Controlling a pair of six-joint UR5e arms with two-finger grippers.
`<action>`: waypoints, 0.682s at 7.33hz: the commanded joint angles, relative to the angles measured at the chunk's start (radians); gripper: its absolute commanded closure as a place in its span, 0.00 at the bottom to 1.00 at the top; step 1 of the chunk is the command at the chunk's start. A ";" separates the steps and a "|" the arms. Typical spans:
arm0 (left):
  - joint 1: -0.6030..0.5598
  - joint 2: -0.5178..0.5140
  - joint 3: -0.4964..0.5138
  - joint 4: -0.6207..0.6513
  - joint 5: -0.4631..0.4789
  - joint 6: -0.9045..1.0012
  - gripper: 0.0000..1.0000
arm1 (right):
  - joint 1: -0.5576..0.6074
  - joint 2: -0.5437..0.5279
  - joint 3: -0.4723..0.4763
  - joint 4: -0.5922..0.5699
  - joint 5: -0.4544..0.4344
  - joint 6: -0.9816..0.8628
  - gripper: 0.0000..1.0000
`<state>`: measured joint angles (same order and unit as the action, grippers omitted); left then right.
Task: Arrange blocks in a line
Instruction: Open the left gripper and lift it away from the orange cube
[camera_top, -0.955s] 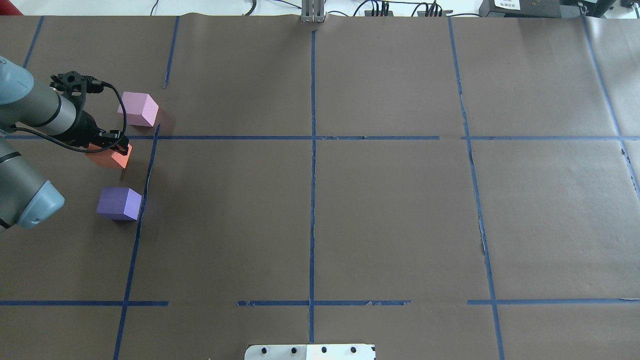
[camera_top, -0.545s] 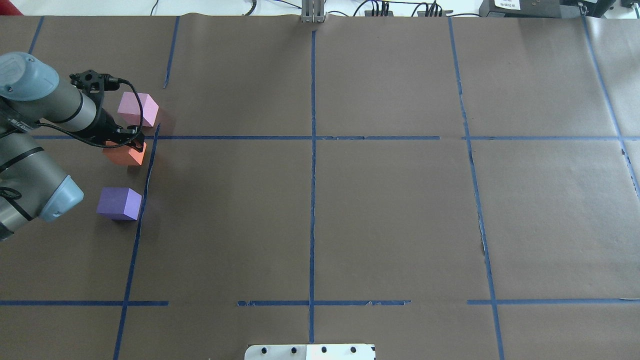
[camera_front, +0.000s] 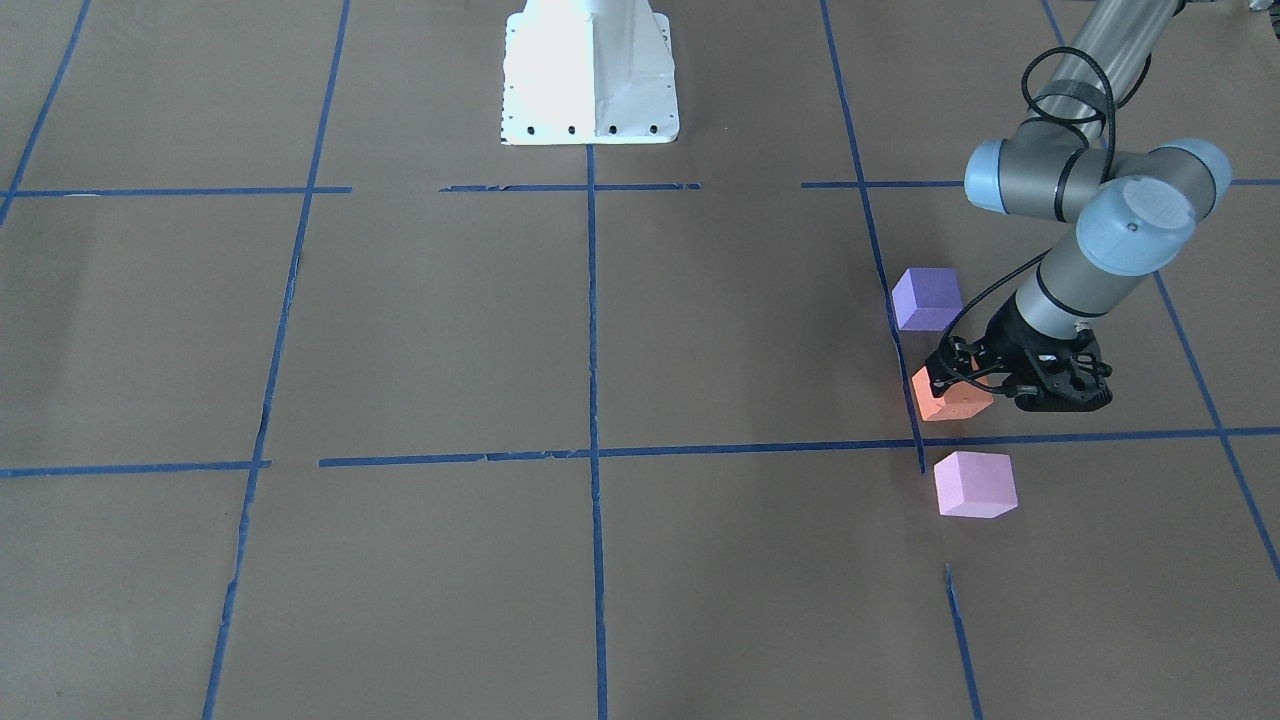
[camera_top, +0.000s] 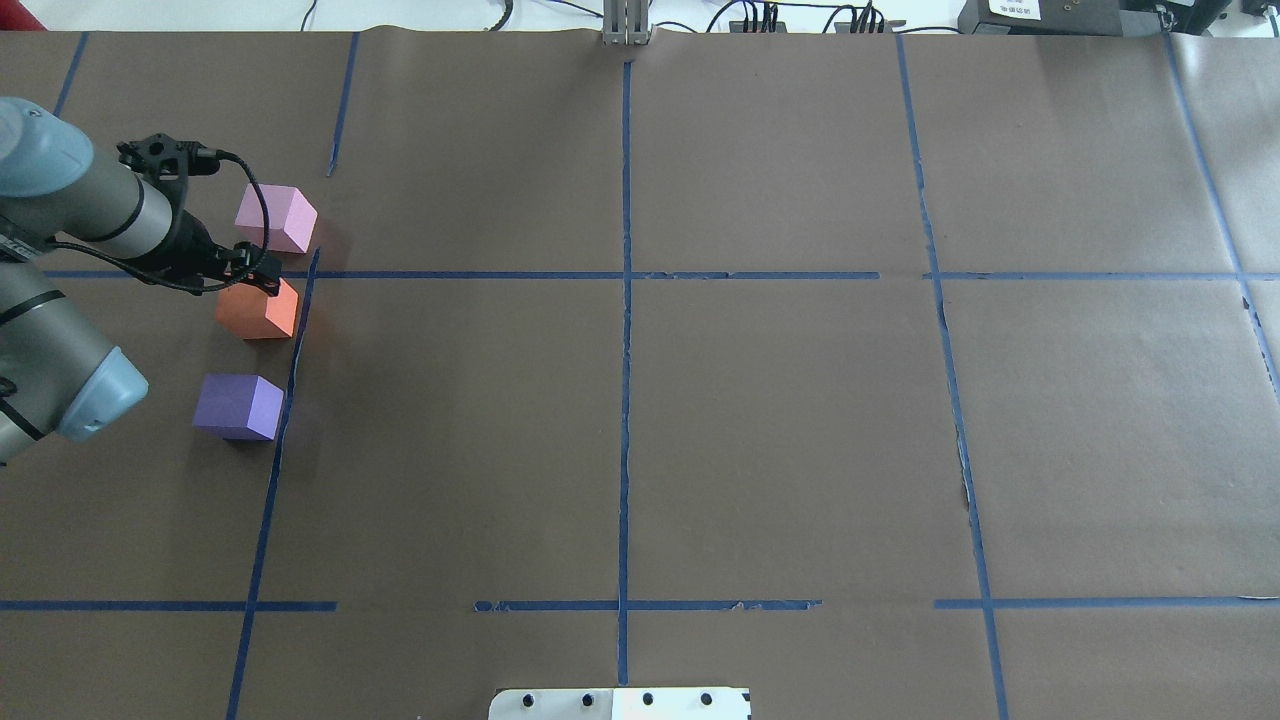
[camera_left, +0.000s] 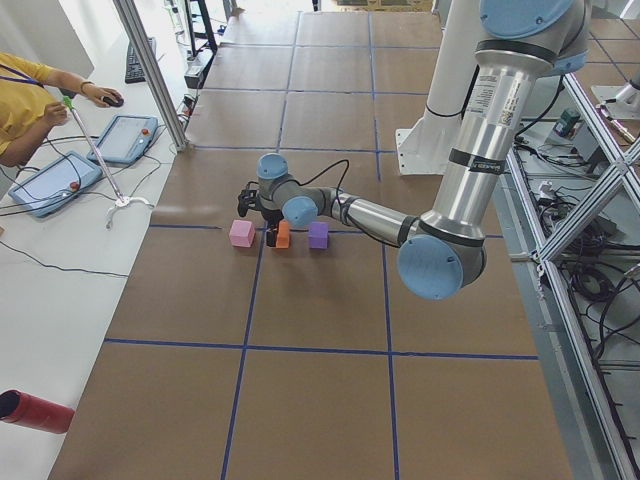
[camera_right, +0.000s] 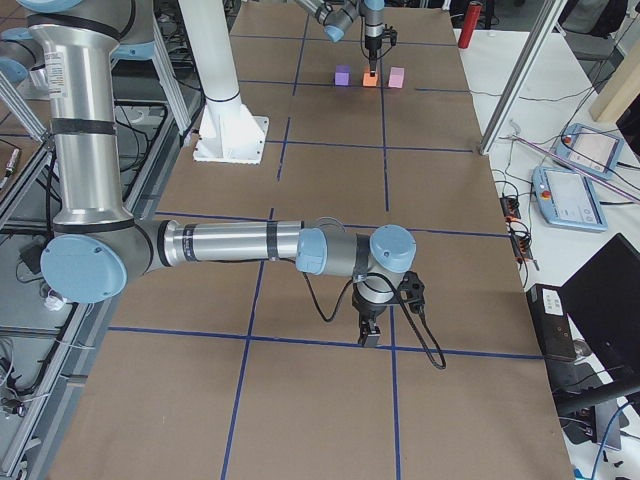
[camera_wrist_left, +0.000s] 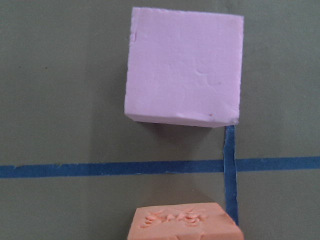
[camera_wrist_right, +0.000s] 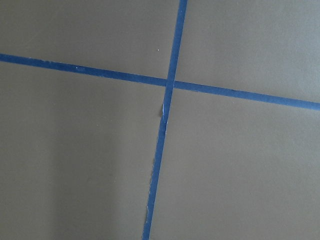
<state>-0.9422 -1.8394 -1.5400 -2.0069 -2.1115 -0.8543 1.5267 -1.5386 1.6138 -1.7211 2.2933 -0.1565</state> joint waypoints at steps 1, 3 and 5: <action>-0.154 0.014 -0.063 0.127 -0.059 0.202 0.00 | 0.000 0.000 0.000 0.000 0.000 0.000 0.00; -0.420 0.014 -0.112 0.427 -0.056 0.712 0.00 | 0.000 0.000 0.000 0.000 0.000 0.000 0.00; -0.596 0.127 -0.080 0.444 -0.059 0.947 0.00 | 0.000 0.000 0.000 0.000 0.000 0.000 0.00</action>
<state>-1.4269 -1.7747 -1.6336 -1.5896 -2.1675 -0.0461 1.5263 -1.5386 1.6138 -1.7212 2.2933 -0.1565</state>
